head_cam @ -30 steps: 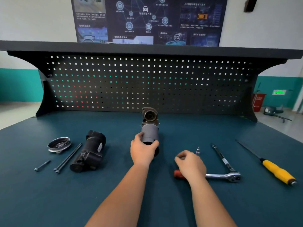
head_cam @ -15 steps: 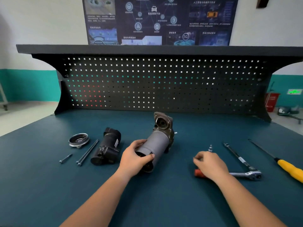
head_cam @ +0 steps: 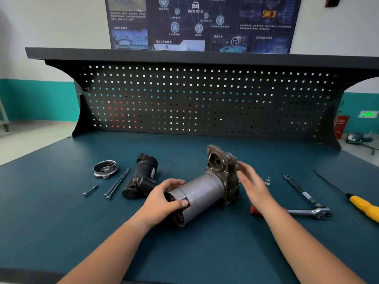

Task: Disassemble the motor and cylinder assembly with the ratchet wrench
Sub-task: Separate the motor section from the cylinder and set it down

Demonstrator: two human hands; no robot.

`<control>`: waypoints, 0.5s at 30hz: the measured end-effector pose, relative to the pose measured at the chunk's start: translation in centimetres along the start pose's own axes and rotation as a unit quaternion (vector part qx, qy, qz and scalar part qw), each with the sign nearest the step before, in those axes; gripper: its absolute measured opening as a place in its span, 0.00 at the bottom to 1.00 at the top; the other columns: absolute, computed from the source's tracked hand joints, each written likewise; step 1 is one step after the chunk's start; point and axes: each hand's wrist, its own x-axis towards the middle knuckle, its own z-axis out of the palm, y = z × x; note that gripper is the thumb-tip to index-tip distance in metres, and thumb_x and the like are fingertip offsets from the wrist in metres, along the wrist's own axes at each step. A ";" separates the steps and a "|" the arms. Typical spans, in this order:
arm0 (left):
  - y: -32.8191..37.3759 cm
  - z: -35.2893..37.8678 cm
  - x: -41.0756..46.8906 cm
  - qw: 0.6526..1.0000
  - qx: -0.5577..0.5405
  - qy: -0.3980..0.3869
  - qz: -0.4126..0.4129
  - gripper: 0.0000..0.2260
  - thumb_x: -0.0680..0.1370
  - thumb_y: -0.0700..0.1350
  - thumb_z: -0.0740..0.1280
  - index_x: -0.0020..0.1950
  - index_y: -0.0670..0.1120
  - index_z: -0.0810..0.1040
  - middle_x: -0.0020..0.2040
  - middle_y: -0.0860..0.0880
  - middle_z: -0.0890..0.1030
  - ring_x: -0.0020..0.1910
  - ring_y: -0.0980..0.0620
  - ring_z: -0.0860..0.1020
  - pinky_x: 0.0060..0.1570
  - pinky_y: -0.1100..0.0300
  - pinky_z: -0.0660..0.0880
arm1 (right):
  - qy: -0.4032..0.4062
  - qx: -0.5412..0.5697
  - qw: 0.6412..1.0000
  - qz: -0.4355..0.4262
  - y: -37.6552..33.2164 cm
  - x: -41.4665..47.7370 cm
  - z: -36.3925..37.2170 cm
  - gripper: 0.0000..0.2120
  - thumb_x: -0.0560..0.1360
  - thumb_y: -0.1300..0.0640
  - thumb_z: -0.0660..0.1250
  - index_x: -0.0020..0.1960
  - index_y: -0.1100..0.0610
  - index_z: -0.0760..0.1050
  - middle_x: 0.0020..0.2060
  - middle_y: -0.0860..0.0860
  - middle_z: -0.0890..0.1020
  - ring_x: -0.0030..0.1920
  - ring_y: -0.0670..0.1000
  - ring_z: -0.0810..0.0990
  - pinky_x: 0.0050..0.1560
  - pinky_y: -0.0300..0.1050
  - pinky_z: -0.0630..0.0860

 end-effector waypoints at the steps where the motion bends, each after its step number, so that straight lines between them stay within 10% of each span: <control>1: 0.0 -0.1 0.0 1.000 -0.009 -0.006 0.000 0.29 0.54 0.57 0.71 0.53 0.51 0.77 0.54 0.55 0.80 0.51 0.68 0.76 0.51 0.77 0.67 | -0.019 -0.006 1.000 0.003 0.1 0.5 0.4 0.16 0.78 0.58 0.63 0.65 0.53 0.69 0.57 0.44 0.76 0.59 0.43 0.73 0.55 0.28 0.68; 10: -1.3 1.1 -1.7 0.996 0.073 0.009 0.050 0.52 0.54 0.61 0.76 0.72 0.58 0.52 0.65 0.61 0.62 0.63 0.76 0.60 0.57 0.82 0.57 | -0.027 -0.075 0.997 0.024 -0.9 1.4 0.9 0.07 0.76 0.52 0.67 0.52 0.44 0.74 0.45 0.34 0.77 0.46 0.33 0.74 0.40 0.22 0.69; 15: -2.4 0.0 -1.5 0.994 0.074 0.067 0.054 0.41 0.60 0.53 0.76 0.67 0.61 0.58 0.62 0.57 0.69 0.63 0.63 0.69 0.59 0.76 0.63 | 0.014 -0.137 0.990 0.023 -2.5 -0.3 1.4 0.07 0.71 0.42 0.69 0.42 0.43 0.74 0.41 0.36 0.79 0.42 0.34 0.75 0.36 0.27 0.67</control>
